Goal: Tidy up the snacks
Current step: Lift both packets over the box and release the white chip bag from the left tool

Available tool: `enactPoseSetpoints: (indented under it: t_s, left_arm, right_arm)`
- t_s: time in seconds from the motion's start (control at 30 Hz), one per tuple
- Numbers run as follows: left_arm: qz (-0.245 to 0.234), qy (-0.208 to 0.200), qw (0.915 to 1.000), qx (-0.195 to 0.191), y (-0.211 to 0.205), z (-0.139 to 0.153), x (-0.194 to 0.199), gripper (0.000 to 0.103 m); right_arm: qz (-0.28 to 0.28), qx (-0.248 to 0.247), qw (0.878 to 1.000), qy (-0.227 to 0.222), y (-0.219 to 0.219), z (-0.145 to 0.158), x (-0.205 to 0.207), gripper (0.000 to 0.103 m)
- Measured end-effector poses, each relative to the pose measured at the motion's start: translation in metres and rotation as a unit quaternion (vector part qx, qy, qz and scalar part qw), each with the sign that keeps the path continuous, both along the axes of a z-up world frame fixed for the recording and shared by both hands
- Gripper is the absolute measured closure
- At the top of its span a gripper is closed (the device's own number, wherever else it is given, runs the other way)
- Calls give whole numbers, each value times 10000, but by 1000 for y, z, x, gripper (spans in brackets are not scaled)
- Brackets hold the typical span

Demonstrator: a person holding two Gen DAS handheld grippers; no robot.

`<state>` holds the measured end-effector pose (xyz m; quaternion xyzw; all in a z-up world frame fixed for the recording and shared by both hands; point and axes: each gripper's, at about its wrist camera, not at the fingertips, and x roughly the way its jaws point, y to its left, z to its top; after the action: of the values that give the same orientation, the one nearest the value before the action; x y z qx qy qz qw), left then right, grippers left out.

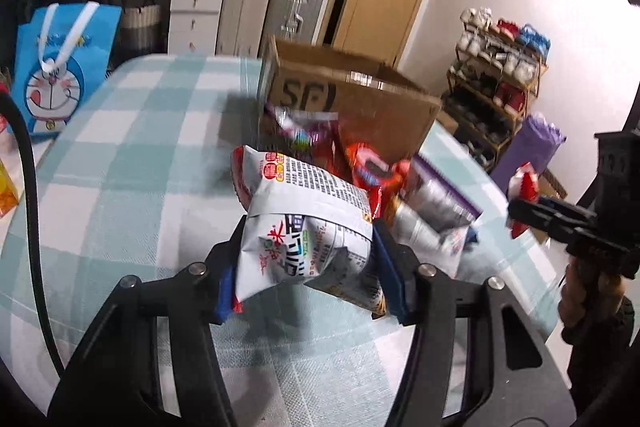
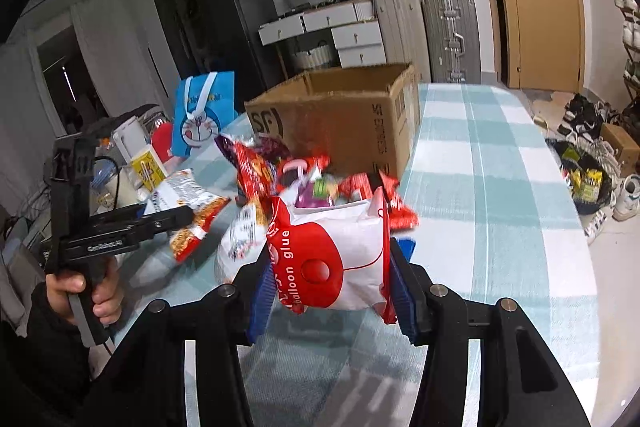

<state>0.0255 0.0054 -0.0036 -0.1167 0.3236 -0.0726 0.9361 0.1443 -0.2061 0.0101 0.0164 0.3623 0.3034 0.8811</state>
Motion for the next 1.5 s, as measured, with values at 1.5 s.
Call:
enactPoseSetpoints:
  t_s: [1.5]
  left_arm:
    - [-64, -378, 9982, 463, -32, 99, 191, 49]
  right_arm:
    - [-129, 334, 9993, -104, 54, 52, 161, 52]
